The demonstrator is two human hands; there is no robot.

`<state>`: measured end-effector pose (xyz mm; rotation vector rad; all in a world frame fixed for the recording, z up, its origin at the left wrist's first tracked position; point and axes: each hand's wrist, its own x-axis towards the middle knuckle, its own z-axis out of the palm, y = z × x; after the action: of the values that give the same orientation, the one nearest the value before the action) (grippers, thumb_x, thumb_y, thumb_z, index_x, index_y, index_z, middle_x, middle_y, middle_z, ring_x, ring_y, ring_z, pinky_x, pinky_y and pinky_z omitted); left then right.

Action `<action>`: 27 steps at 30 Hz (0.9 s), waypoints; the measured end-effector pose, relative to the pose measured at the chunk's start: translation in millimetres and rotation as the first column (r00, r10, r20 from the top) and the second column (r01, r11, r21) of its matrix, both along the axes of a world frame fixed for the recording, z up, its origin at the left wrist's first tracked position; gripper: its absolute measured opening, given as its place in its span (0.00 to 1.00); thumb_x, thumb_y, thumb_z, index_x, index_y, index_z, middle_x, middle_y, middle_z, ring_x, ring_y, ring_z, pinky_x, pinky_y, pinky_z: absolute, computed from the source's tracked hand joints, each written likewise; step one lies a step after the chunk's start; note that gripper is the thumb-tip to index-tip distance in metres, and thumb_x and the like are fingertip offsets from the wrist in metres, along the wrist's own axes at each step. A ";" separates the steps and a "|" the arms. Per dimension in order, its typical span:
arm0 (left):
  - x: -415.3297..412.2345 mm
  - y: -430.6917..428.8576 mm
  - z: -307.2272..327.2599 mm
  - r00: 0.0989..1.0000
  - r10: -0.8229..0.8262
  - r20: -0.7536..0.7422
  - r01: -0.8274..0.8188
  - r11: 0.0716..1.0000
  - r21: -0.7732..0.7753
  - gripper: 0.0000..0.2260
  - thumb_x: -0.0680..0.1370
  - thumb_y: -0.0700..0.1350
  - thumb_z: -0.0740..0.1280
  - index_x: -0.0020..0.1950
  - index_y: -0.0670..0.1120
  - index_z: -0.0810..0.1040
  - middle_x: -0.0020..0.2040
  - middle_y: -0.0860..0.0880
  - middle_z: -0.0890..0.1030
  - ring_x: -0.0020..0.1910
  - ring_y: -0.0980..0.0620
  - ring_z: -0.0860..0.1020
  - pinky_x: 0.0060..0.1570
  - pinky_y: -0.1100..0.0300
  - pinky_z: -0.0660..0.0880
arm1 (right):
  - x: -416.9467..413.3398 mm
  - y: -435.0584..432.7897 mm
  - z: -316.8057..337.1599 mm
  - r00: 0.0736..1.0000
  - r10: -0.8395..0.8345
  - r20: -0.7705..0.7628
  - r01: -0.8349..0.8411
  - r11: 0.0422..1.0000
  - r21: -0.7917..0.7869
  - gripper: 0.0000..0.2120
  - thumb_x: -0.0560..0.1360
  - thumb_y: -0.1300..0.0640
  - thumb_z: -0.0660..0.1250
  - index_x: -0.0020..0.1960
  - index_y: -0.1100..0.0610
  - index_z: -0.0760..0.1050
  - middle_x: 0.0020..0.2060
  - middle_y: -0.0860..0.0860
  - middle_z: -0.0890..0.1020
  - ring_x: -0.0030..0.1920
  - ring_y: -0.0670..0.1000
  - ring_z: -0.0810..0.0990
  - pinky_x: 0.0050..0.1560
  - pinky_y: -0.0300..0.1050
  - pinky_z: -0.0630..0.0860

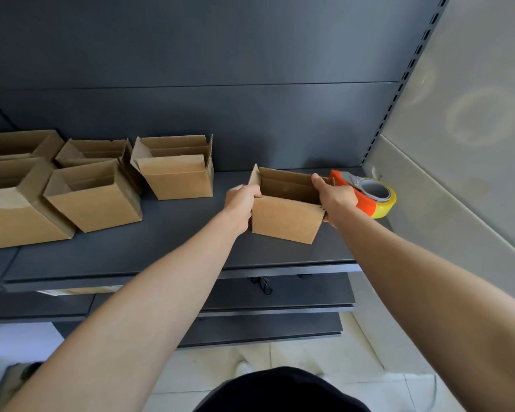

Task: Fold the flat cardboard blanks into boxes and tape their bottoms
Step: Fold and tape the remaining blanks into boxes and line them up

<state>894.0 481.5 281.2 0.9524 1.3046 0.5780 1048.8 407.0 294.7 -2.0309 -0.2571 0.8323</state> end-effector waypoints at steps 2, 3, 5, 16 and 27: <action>-2.8 1.9 -1.2 1.000 -0.026 0.004 0.026 1.000 0.006 0.04 0.76 0.39 0.61 0.44 0.47 0.71 0.43 0.46 0.72 0.44 0.50 0.73 0.50 0.55 0.71 | -3.6 2.5 -0.3 0.999 -0.033 0.016 0.032 0.999 0.008 0.20 0.73 0.40 0.68 0.48 0.56 0.68 0.36 0.50 0.72 0.34 0.48 0.72 0.41 0.42 0.74; -4.4 2.6 -1.8 1.000 -0.027 0.006 0.027 1.000 0.006 0.03 0.76 0.38 0.60 0.46 0.46 0.71 0.42 0.46 0.71 0.43 0.51 0.72 0.48 0.56 0.70 | -5.4 3.5 -0.6 0.999 -0.044 0.022 0.043 0.999 0.007 0.20 0.73 0.40 0.68 0.49 0.56 0.68 0.36 0.50 0.72 0.34 0.48 0.72 0.39 0.43 0.73; -6.9 4.3 -3.0 1.000 -0.026 0.002 0.026 1.000 0.014 0.04 0.77 0.38 0.59 0.50 0.44 0.71 0.43 0.47 0.71 0.42 0.52 0.71 0.46 0.57 0.68 | -8.6 5.8 -0.7 0.999 -0.047 0.027 0.047 0.999 0.001 0.22 0.73 0.39 0.67 0.50 0.57 0.68 0.38 0.50 0.72 0.34 0.48 0.72 0.40 0.43 0.71; -68.4 2.3 6.9 0.963 0.268 -0.004 -0.266 0.959 0.100 0.13 0.76 0.43 0.62 0.60 0.41 0.73 0.52 0.45 0.75 0.47 0.50 0.73 0.47 0.56 0.68 | -66.9 40.8 13.0 0.974 0.207 -0.097 -0.202 0.977 0.063 0.28 0.72 0.35 0.63 0.56 0.59 0.71 0.50 0.53 0.78 0.50 0.55 0.79 0.55 0.54 0.78; -161.8 30.2 9.6 0.880 0.462 0.106 -0.467 0.884 0.030 0.19 0.76 0.45 0.65 0.66 0.45 0.68 0.54 0.46 0.75 0.49 0.49 0.75 0.44 0.58 0.72 | -149.2 92.6 24.5 0.892 0.398 -0.213 -0.378 0.916 0.132 0.31 0.73 0.32 0.58 0.61 0.57 0.73 0.53 0.55 0.81 0.52 0.58 0.81 0.56 0.55 0.78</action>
<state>732.3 511.7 290.9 0.6397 1.4432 1.0240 899.6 499.6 319.2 -1.8008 -0.5683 1.2783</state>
